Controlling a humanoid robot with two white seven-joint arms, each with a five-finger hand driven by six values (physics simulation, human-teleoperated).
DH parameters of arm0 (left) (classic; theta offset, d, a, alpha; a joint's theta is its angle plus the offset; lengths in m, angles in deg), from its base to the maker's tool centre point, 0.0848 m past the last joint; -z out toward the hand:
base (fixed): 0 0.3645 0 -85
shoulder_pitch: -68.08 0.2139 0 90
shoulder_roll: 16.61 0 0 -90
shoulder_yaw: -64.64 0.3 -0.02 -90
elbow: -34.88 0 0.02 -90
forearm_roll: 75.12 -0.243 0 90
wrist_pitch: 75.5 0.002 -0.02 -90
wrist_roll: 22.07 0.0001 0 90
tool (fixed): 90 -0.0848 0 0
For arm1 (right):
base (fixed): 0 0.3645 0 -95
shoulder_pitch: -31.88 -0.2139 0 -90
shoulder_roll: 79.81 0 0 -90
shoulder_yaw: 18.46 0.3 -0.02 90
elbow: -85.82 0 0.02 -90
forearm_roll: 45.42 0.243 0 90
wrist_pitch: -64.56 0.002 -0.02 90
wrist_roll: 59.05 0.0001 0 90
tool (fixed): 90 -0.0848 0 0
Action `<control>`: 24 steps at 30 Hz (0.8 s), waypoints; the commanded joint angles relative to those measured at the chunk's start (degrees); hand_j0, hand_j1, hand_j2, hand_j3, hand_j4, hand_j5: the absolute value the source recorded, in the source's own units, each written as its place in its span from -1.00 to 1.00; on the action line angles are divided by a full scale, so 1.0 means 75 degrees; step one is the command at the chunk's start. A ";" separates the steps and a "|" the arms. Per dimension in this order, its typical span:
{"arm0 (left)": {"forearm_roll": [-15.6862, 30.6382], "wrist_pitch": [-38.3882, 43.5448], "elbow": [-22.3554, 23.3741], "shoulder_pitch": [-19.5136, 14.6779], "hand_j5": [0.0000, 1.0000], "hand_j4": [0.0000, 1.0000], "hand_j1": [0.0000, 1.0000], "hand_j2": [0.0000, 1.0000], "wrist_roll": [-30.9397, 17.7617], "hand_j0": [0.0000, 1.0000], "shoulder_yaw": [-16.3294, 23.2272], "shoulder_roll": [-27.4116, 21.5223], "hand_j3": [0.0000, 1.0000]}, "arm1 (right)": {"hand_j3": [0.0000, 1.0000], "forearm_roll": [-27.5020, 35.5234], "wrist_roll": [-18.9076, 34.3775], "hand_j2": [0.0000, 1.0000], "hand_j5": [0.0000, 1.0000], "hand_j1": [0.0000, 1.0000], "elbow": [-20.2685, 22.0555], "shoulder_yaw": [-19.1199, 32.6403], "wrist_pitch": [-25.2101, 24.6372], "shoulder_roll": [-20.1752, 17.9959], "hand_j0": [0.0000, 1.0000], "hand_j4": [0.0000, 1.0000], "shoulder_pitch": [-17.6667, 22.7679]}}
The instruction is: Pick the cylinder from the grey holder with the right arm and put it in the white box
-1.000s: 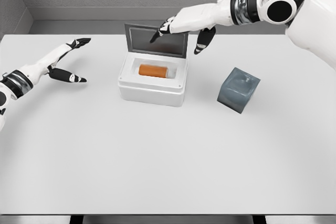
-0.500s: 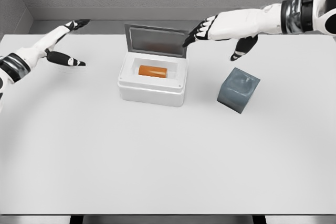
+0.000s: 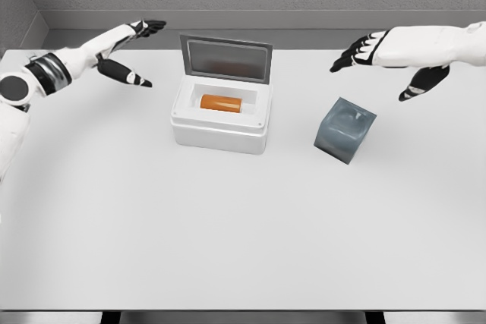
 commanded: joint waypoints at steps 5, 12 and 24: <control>0.0068 0.0017 0.0931 -0.0316 1.00 1.00 1.00 1.00 -0.0135 1.00 -0.0378 0.0199 1.00 | 1.00 0.0080 -0.0003 1.00 1.00 1.00 0.0008 0.0007 -0.0021 0.0015 1.00 1.00 0.0012; 0.0033 0.0017 0.1506 -0.0797 1.00 1.00 1.00 1.00 -0.0135 1.00 -0.0367 0.0398 1.00 | 1.00 0.0174 -0.0003 1.00 1.00 1.00 0.0020 -0.0016 -0.0021 -0.0032 1.00 1.00 0.0047; -0.0014 0.0017 0.1506 -0.0891 1.00 1.00 1.00 1.00 -0.0135 1.00 -0.0320 0.0468 1.00 | 1.00 0.0198 -0.0003 1.00 1.00 1.00 0.0020 -0.0005 -0.0021 0.0015 1.00 1.00 0.0059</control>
